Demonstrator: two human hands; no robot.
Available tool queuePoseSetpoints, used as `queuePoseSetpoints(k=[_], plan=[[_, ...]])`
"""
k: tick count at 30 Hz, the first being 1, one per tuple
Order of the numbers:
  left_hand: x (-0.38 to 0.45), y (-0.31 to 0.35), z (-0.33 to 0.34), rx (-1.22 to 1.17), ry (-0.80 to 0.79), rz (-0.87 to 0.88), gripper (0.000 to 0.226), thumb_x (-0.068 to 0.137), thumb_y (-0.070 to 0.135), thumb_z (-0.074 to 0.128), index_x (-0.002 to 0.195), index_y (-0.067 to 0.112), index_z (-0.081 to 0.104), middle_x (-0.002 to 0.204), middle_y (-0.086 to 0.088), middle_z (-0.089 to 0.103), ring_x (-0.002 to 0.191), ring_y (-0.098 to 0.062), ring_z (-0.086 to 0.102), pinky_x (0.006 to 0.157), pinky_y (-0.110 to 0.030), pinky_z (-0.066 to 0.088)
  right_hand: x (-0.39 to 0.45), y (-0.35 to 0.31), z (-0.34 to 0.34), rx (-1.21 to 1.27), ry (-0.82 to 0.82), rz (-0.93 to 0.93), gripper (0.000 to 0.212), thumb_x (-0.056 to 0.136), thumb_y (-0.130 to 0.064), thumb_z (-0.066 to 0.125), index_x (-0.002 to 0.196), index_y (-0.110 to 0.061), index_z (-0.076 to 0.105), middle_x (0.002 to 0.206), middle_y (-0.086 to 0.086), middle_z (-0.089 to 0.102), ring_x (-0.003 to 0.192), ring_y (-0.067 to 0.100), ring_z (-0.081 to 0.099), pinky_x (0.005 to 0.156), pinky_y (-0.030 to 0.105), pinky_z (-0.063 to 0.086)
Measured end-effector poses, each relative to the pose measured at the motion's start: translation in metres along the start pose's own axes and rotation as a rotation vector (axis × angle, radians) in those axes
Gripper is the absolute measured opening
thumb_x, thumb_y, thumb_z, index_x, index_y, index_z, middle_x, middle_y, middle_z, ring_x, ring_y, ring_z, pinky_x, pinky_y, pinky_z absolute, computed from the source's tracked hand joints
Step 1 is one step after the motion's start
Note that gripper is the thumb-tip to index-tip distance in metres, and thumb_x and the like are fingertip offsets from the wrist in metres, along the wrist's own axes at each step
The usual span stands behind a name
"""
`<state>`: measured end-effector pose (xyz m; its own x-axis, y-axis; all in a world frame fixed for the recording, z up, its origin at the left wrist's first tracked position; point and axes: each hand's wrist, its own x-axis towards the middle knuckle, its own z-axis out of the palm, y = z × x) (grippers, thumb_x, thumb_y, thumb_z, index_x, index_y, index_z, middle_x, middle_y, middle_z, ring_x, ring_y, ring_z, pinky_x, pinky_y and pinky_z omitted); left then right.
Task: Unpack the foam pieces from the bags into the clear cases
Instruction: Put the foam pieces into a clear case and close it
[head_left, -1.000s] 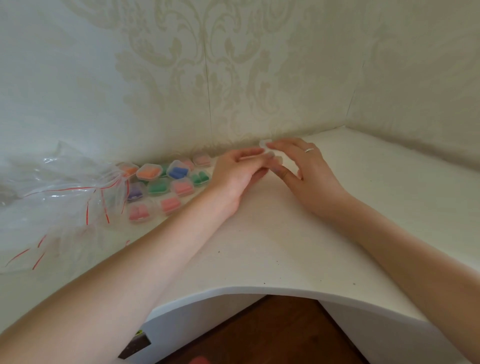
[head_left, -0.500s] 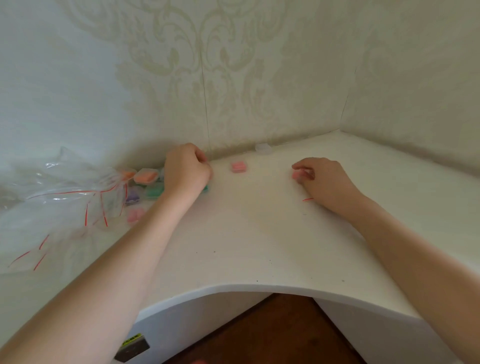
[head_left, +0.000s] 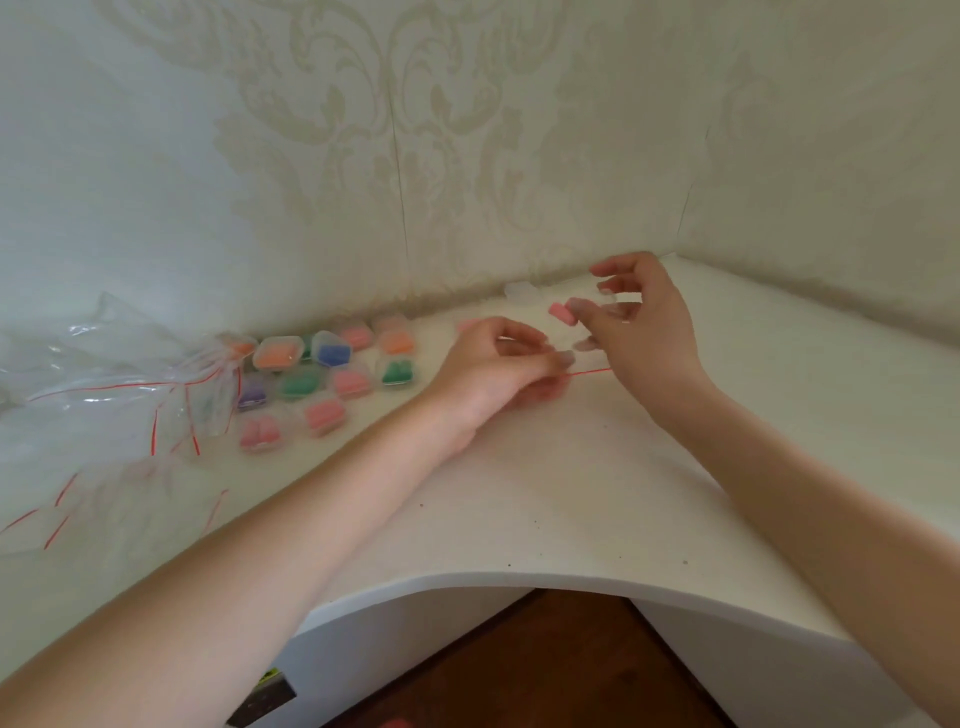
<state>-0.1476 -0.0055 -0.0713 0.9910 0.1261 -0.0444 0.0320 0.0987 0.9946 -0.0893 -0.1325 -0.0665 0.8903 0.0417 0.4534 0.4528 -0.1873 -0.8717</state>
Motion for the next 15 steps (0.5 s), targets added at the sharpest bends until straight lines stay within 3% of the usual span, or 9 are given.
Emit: queuePoseSetpoints(k=[3, 7, 11, 13, 15], plan=[[0.008, 0.001, -0.011, -0.138, 0.001, -0.037, 0.034, 0.078, 0.000, 0.072, 0.106, 0.005, 0.053, 0.086, -0.010, 0.067, 0.069, -0.018, 0.068, 0.071, -0.027, 0.059, -0.002, 0.000, 0.004, 0.036, 0.028, -0.016, 0.032, 0.086, -0.011, 0.067, 0.110, -0.018, 0.046, 0.114, 0.010, 0.048, 0.098, 0.026, 0.059, 0.051, 0.009, 0.047], [0.005, 0.004, -0.012, -0.195, -0.140, -0.074, 0.024, 0.081, 0.000, 0.067, 0.102, 0.006, 0.057, 0.080, -0.010, 0.071, 0.072, -0.015, 0.070, 0.067, -0.023, 0.057, -0.005, 0.002, 0.010, 0.004, 0.023, -0.028, 0.044, 0.089, -0.014, 0.062, 0.125, -0.016, 0.036, 0.121, 0.010, 0.043, 0.093, 0.018, 0.062, 0.067, 0.013, 0.051], [0.008, 0.000, -0.011, -0.314, 0.037, -0.006, 0.018, 0.081, -0.009, 0.064, 0.093, 0.004, 0.056, 0.071, -0.011, 0.067, 0.059, -0.014, 0.067, 0.063, -0.022, 0.058, -0.007, 0.005, 0.010, -0.229, 0.024, -0.235, 0.045, 0.087, -0.029, 0.066, 0.123, -0.017, 0.041, 0.121, -0.004, 0.037, 0.109, 0.016, 0.046, 0.092, 0.020, 0.038], [0.012, -0.001, -0.013, -0.340, 0.144, 0.016, 0.019, 0.082, -0.008, 0.064, 0.089, 0.005, 0.052, 0.077, -0.015, 0.063, 0.054, -0.013, 0.065, 0.059, -0.021, 0.057, -0.006, 0.003, 0.006, -0.367, -0.026, -0.368, 0.031, 0.085, -0.032, 0.067, 0.110, -0.019, 0.055, 0.113, -0.010, 0.042, 0.109, 0.013, 0.039, 0.091, 0.018, 0.031], [0.015, -0.002, -0.016, -0.367, 0.214, 0.034, 0.021, 0.081, -0.007, 0.065, 0.085, 0.006, 0.049, 0.077, -0.015, 0.062, 0.050, -0.013, 0.064, 0.055, -0.019, 0.056, -0.007, 0.003, 0.004, -0.438, -0.184, -0.445, 0.021, 0.083, -0.031, 0.069, 0.100, -0.021, 0.064, 0.104, -0.013, 0.049, 0.105, 0.006, 0.036, 0.085, 0.012, 0.030]])
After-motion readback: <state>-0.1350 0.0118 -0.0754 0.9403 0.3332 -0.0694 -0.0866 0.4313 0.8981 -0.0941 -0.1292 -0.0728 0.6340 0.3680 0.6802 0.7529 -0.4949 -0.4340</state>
